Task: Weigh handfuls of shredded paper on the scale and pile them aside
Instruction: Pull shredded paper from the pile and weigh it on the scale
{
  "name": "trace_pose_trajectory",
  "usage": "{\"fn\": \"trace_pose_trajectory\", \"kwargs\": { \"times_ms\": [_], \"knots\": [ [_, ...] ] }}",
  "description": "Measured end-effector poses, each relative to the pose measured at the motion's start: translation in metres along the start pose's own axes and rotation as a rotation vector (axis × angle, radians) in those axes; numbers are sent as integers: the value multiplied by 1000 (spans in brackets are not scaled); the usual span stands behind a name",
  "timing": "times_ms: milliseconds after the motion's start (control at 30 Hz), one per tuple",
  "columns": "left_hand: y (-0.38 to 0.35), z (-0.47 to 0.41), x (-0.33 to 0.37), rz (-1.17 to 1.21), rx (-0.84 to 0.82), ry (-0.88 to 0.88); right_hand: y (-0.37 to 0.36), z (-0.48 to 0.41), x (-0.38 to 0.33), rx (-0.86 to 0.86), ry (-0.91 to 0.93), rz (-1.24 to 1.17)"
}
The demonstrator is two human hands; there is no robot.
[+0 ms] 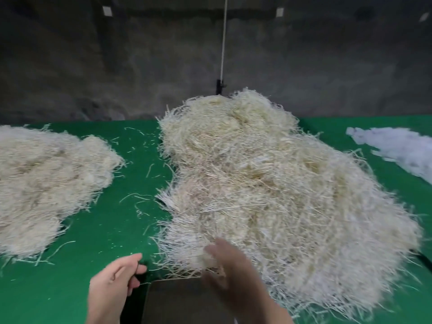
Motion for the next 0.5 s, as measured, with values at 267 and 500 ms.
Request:
{"fn": "trace_pose_trajectory", "kwargs": {
  "times_ms": [267,500],
  "knots": [
    [-106,30,49,130,-179,-66,171,11,145,253,-358,285],
    [-197,56,96,-32,-341,-185,149,-31,206,-55,-518,231]
  ]
}}
Point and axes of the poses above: each hand's wrist, its own z-axis away from the middle knuckle, its own y-axis out of the back of the hand, x = y × z, the point moved 5 cm from there along -z, towards the middle knuckle, and after that the axes turned 2 degrees about -x, right-handed, at the moved point
